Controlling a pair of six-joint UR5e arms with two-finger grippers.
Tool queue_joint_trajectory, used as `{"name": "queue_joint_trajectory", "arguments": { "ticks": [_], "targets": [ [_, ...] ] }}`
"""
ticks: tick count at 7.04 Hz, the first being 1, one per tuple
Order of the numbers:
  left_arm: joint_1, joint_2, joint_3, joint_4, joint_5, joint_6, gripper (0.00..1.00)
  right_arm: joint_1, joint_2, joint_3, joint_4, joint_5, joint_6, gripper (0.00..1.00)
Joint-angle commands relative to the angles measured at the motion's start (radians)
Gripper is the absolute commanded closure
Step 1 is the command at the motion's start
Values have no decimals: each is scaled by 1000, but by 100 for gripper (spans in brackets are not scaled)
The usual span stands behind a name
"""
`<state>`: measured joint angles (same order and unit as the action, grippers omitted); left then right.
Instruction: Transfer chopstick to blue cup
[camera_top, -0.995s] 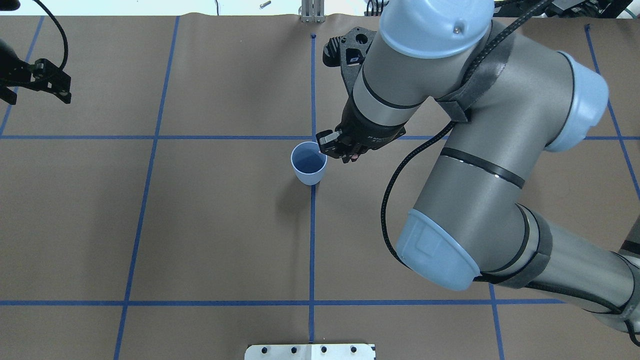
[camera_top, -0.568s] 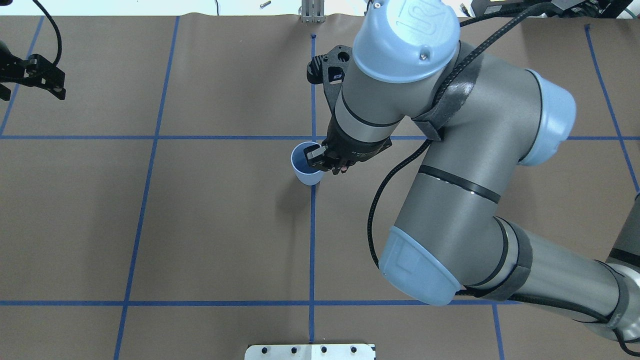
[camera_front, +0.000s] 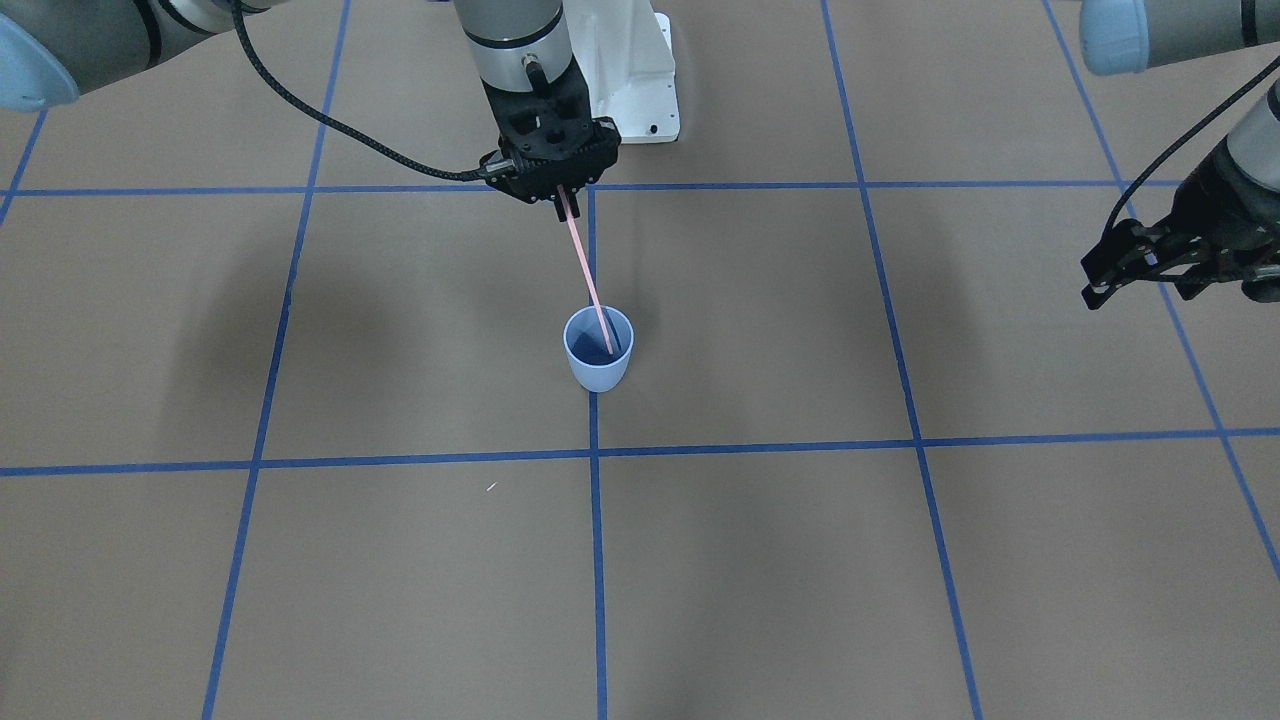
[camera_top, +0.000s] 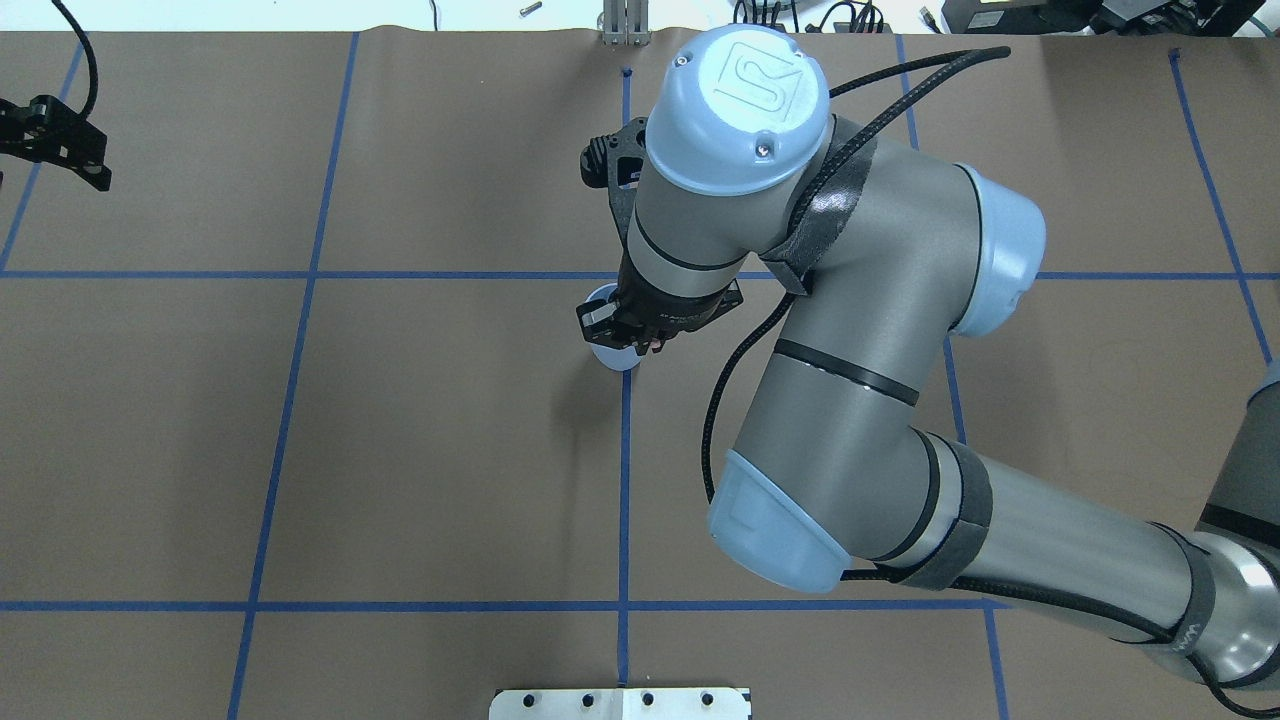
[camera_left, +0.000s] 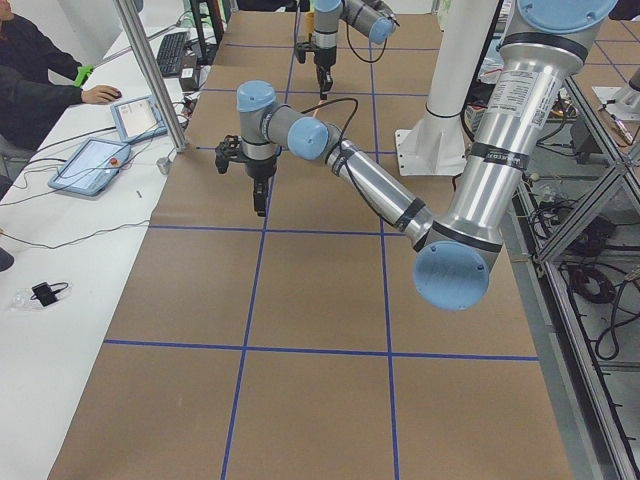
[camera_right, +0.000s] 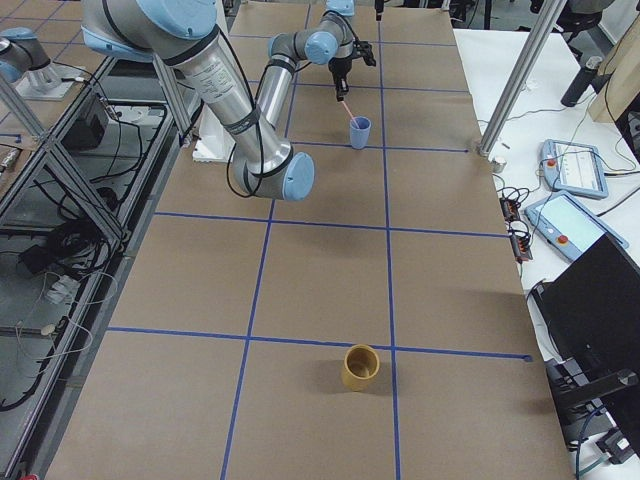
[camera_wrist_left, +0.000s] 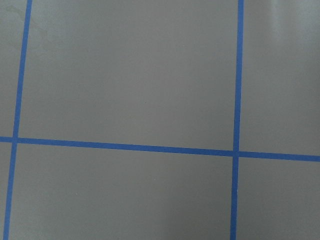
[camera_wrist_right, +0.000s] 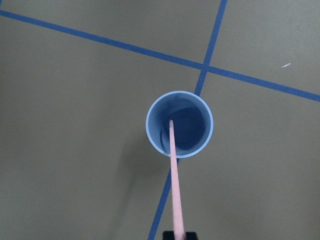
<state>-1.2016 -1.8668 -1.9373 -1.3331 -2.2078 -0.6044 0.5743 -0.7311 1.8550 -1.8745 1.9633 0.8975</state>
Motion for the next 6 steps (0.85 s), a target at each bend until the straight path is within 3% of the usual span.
{"name": "queue_joint_trajectory", "arguments": {
  "ticks": [1,4,6],
  "targets": [
    [-1,0,3,0,-1,2,2,-2,-2,-14,5,-18,-3,0],
    [-3,-2,1,0,-1,2,2,40,-17,38,-3,-14,-3,0],
    [-22,-2,0,0,-1,14,2,212,-144,154,-8,72,-32,0]
  ]
}}
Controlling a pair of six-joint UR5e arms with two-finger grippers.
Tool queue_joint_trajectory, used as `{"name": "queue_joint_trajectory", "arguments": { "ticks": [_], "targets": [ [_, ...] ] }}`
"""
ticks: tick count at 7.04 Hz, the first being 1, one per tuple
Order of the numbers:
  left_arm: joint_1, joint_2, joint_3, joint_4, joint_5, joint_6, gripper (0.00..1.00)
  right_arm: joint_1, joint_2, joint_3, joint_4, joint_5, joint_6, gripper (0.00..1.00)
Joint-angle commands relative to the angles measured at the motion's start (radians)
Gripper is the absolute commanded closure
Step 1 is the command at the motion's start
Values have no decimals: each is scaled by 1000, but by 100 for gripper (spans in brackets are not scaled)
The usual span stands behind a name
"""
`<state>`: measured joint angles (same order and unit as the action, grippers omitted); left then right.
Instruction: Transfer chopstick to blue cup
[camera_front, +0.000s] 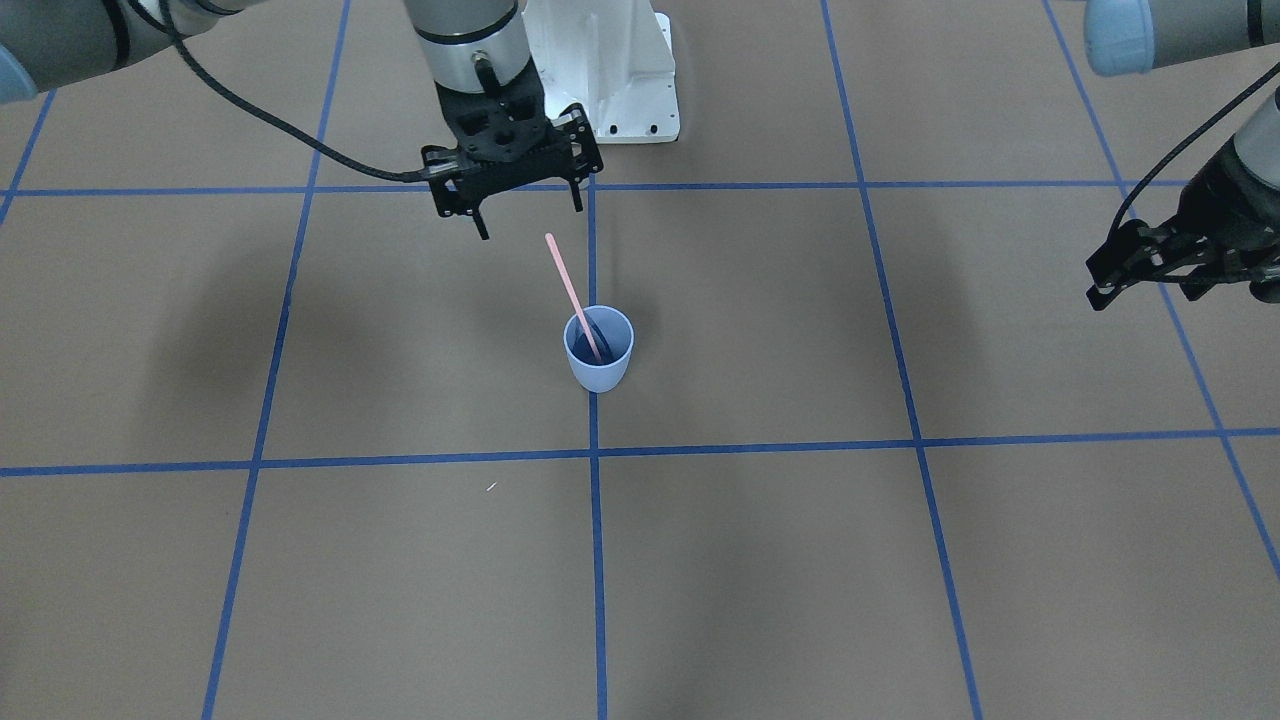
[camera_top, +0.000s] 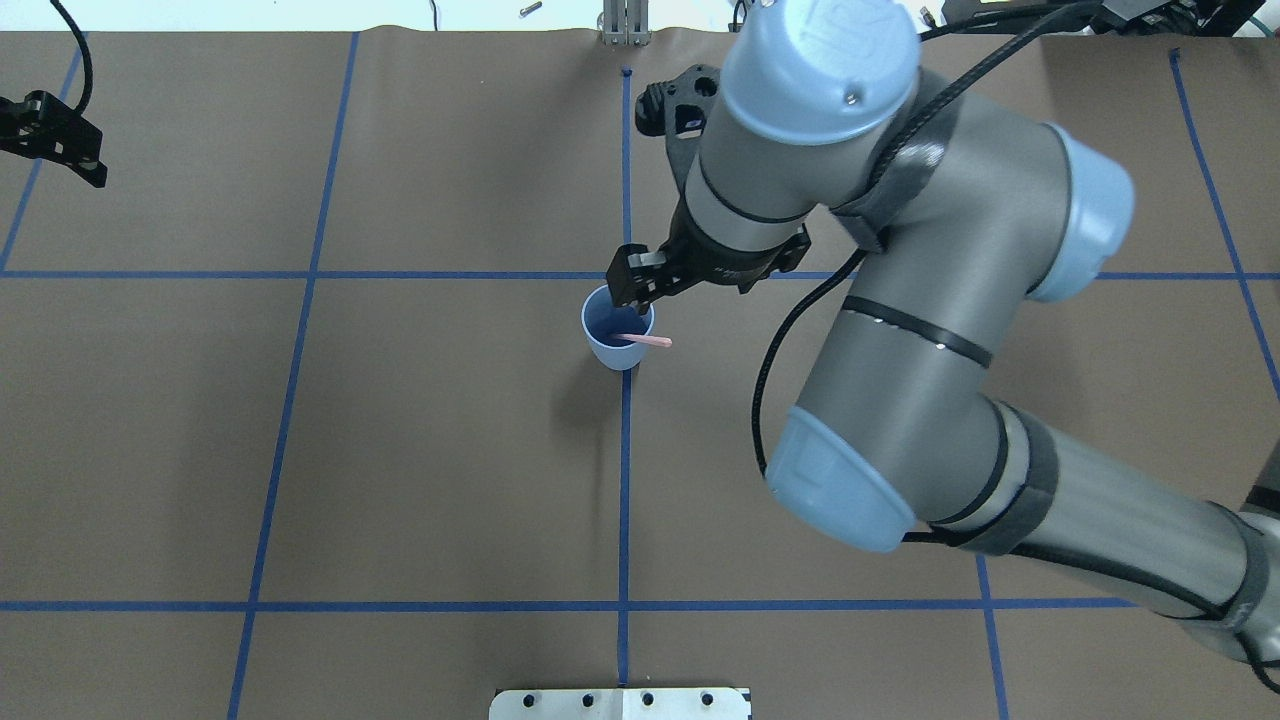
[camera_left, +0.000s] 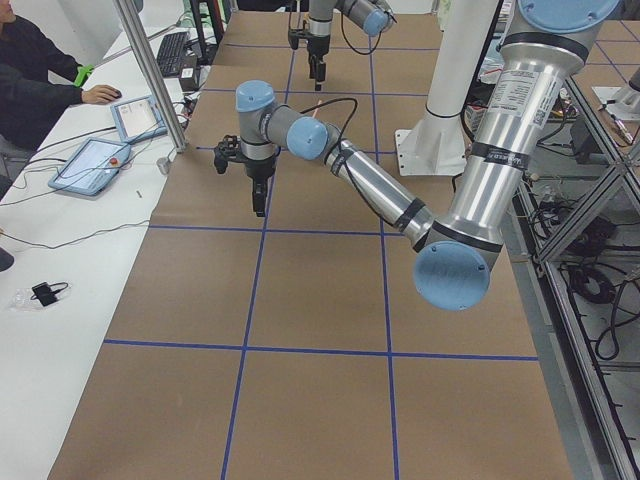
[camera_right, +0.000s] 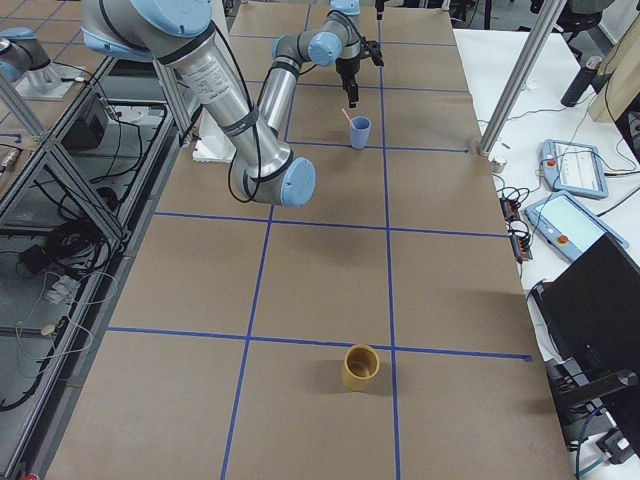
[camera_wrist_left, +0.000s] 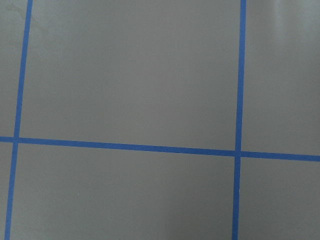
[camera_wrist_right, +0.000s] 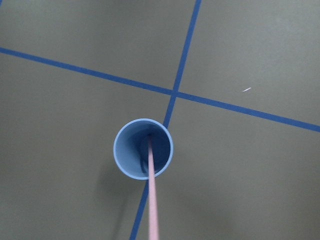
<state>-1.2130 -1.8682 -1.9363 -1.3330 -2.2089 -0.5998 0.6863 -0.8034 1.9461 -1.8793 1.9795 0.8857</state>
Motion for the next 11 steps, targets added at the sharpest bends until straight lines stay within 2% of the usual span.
{"name": "queue_joint_trajectory", "arguments": {
  "ticks": [1,2,4,6,8,9,10,11],
  "targets": [
    [-22,1,2,0,0,53,2,216,-156,95,-7,140,-68,0],
    [-29,7,0,0,-2,75,2,320,-239,102,-9,203,-164,0],
    [-51,30,-1,-8,-6,101,2,465,-424,100,-8,243,-417,0],
    [-98,110,0,-104,-60,130,2,535,-537,73,2,228,-446,0],
    [-152,171,3,-113,-87,243,2,599,-600,42,3,220,-452,0],
    [-193,199,29,-113,-87,327,2,652,-676,43,59,231,-482,0],
    [-238,227,60,-113,-89,422,2,726,-745,25,128,293,-517,0],
    [-267,242,109,-115,-87,557,2,827,-814,-37,197,426,-660,0]
  ]
}}
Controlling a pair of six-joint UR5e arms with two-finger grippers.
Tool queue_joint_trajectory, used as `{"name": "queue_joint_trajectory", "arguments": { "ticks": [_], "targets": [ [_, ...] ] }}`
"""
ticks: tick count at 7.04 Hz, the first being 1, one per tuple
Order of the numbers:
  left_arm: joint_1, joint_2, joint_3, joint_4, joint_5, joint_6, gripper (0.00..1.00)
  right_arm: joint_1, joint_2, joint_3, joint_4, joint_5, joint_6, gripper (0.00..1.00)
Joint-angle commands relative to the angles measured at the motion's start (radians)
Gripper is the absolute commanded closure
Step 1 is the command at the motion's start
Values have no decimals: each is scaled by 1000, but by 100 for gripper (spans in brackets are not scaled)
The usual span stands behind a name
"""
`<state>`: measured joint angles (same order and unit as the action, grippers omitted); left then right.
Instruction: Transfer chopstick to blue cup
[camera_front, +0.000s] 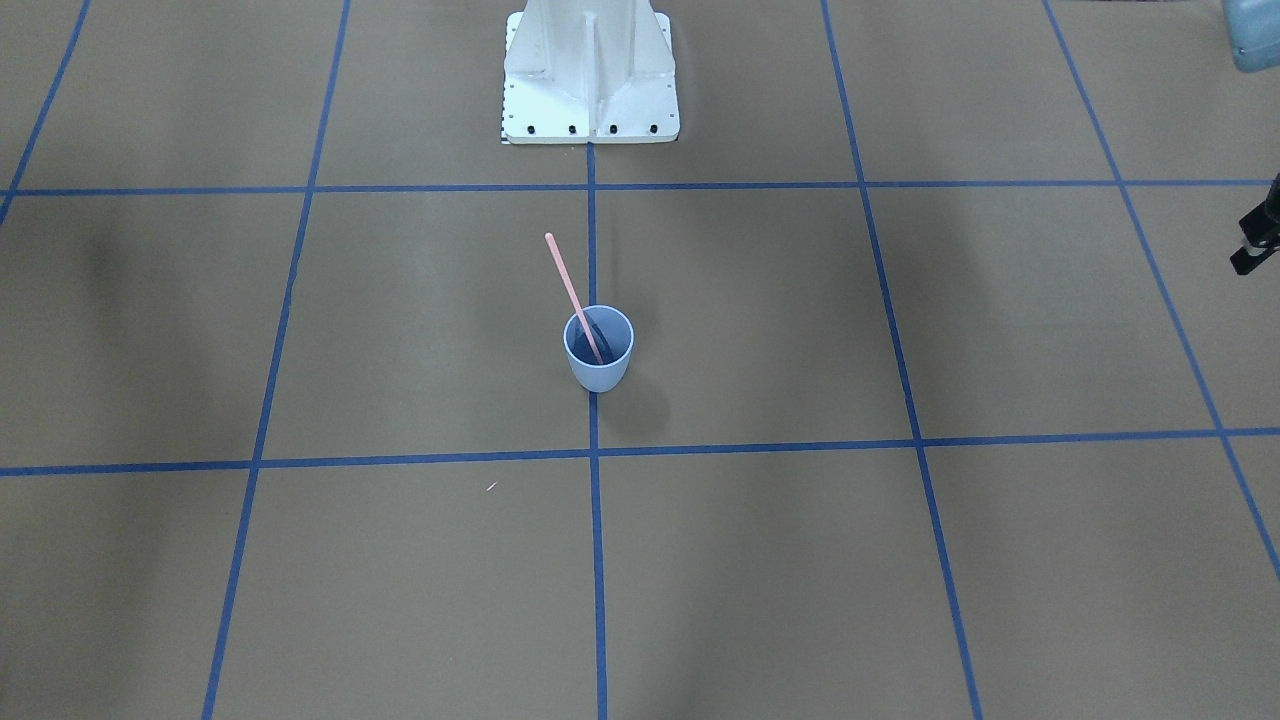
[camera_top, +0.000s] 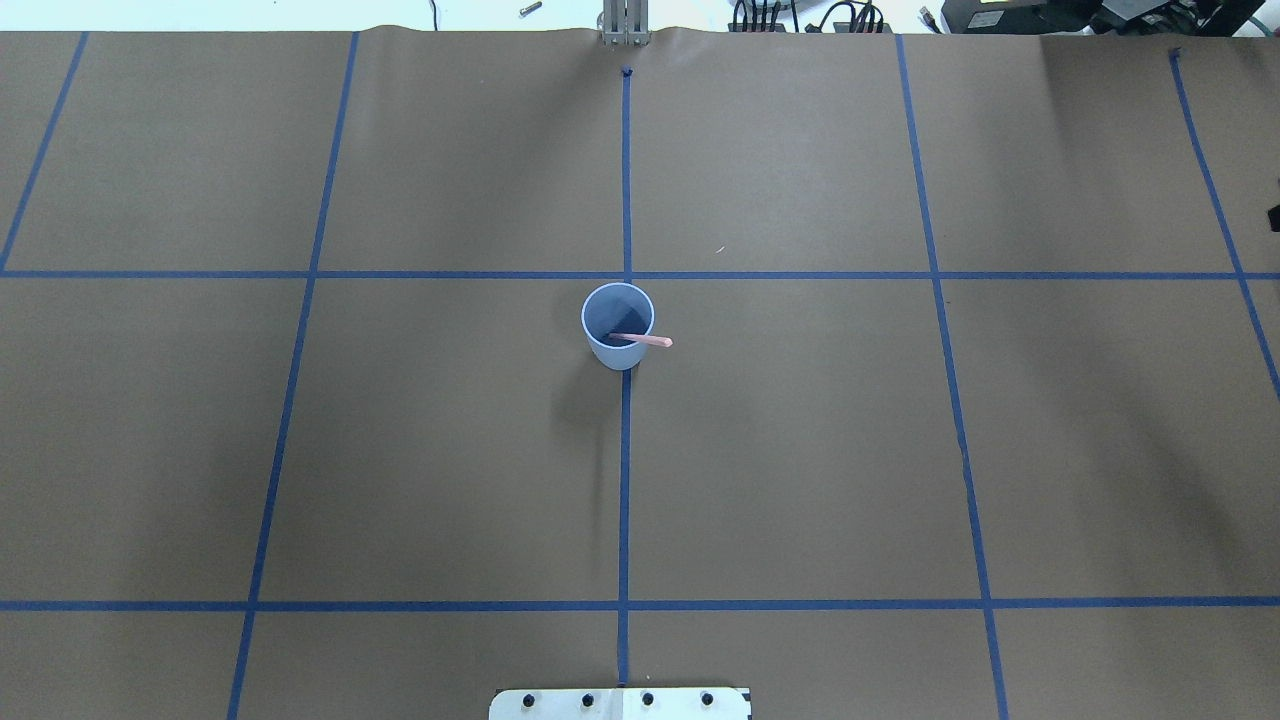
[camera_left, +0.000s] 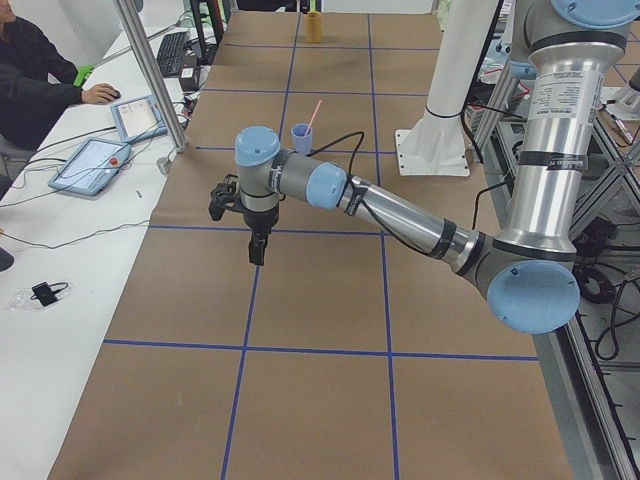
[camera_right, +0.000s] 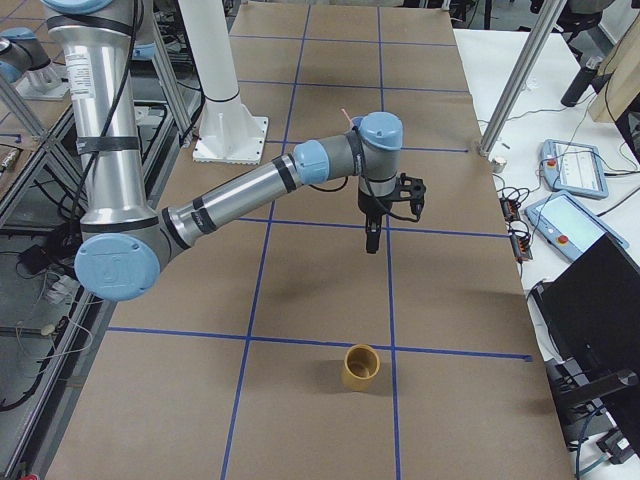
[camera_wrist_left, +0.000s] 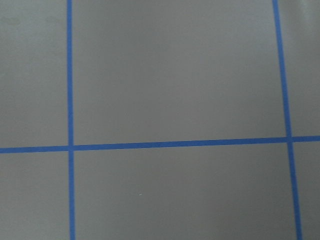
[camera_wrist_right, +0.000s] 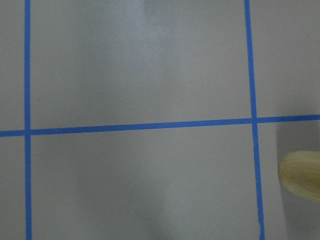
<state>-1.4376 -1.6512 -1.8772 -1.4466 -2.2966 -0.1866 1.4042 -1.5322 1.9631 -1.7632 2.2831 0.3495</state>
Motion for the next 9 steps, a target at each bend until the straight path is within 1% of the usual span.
{"name": "queue_joint_trajectory", "arguments": {
  "ticks": [1,2,4,5,6,7,8,9],
  "targets": [
    [-70,24,108,-2,0,206,2,177,-129,-123,106,178,-299,0],
    [-75,24,137,-17,0,211,2,208,-132,-151,106,173,-331,0],
    [-78,27,272,-113,2,205,2,222,-161,-159,100,145,-333,0],
    [-81,30,315,-155,3,210,2,222,-167,-159,100,107,-333,0],
    [-105,56,329,-161,5,210,2,222,-167,-174,99,98,-331,0],
    [-125,33,325,-161,3,185,2,222,-166,-182,99,98,-327,0],
    [-125,24,282,-152,0,92,2,222,-164,-194,99,96,-320,0],
    [-125,22,252,-150,-3,44,2,222,-160,-210,102,95,-320,0]
  ]
}}
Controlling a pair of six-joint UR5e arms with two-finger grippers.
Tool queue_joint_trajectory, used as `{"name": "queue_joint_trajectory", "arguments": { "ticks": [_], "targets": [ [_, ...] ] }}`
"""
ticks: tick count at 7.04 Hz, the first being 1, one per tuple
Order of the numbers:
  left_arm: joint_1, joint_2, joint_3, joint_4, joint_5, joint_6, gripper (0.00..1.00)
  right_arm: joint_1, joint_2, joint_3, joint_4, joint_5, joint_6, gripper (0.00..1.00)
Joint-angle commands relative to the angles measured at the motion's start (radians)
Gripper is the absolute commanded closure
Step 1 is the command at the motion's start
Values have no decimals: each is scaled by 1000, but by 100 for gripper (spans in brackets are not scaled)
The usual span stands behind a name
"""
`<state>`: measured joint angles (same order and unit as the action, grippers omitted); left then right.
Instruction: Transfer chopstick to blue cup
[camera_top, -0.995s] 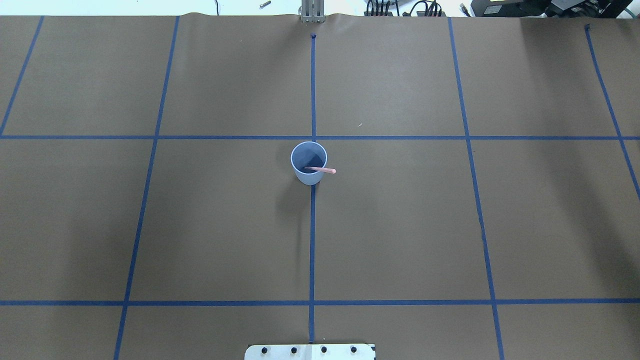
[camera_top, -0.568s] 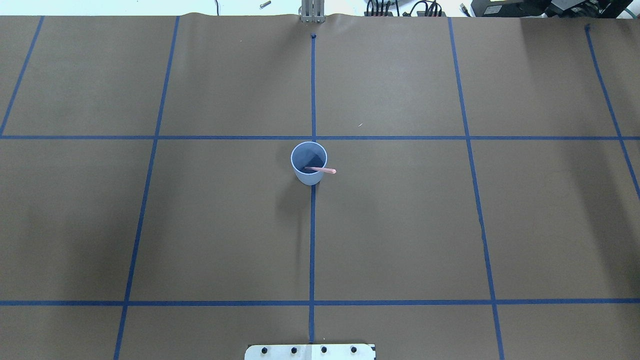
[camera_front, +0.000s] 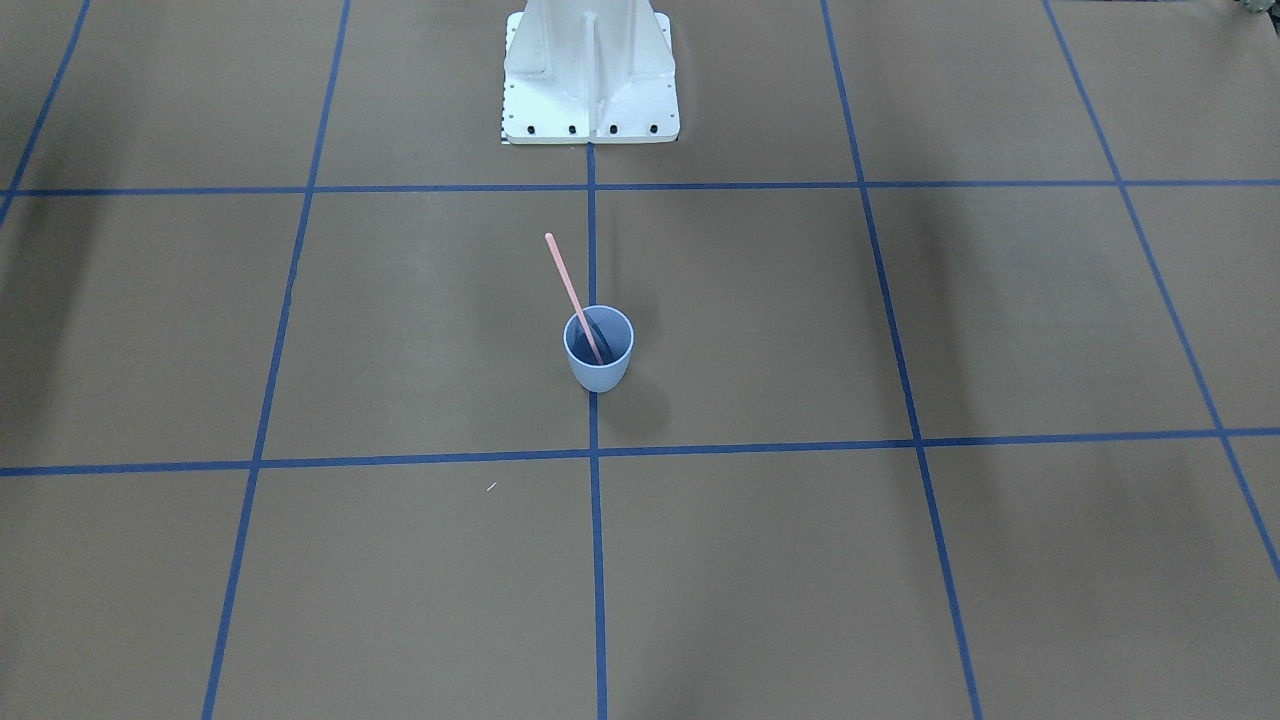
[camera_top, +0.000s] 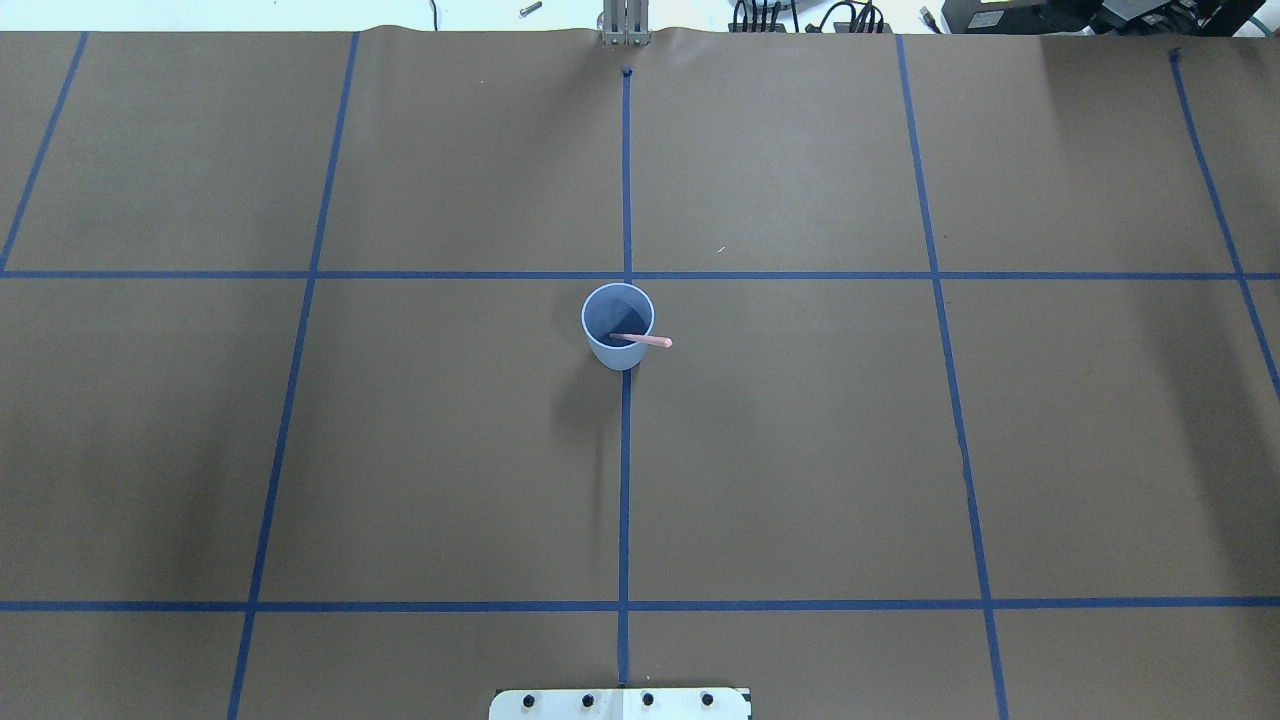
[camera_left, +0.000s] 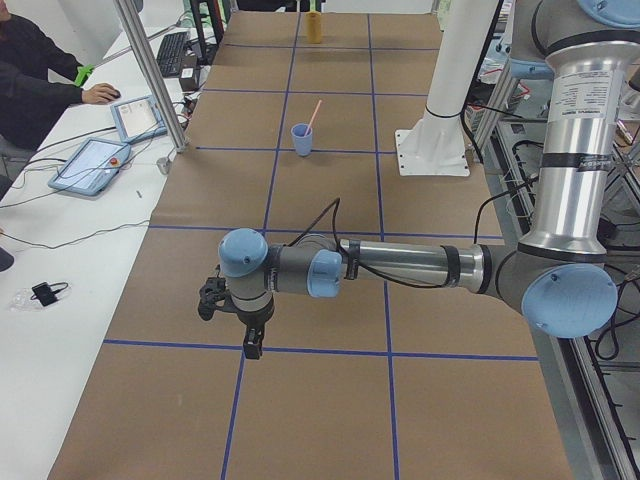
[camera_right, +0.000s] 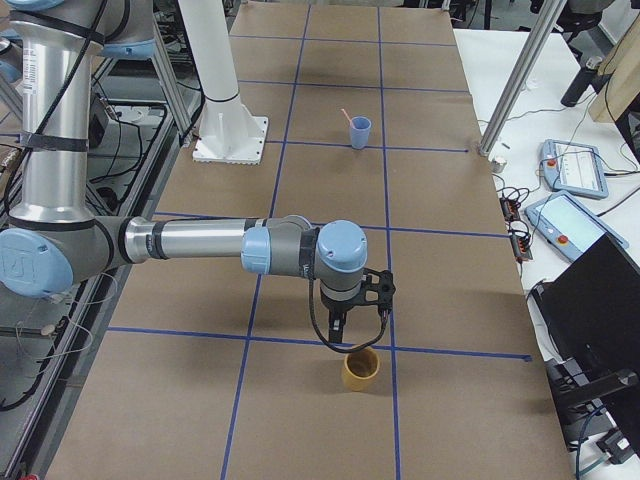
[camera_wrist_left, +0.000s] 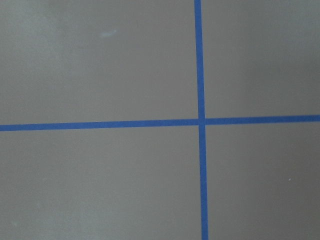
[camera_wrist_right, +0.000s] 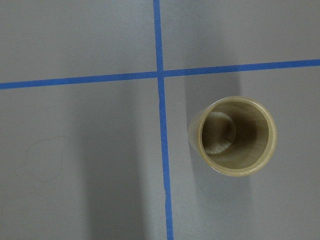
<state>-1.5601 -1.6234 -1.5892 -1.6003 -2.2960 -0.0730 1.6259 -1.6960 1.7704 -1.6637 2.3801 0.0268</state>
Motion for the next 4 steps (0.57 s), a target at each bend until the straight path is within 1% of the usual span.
{"name": "queue_joint_trajectory", "arguments": {
  "ticks": [1,2,4],
  "targets": [
    [-3,-4,-35,-1,-32,-73,2,-1,5,-19,-1,-1,2,0],
    [-3,-3,-32,-3,-66,-73,2,-1,4,-19,-1,1,2,0],
    [-1,-1,-28,-1,-66,-73,2,-1,2,-17,-1,2,4,0]
  ]
}}
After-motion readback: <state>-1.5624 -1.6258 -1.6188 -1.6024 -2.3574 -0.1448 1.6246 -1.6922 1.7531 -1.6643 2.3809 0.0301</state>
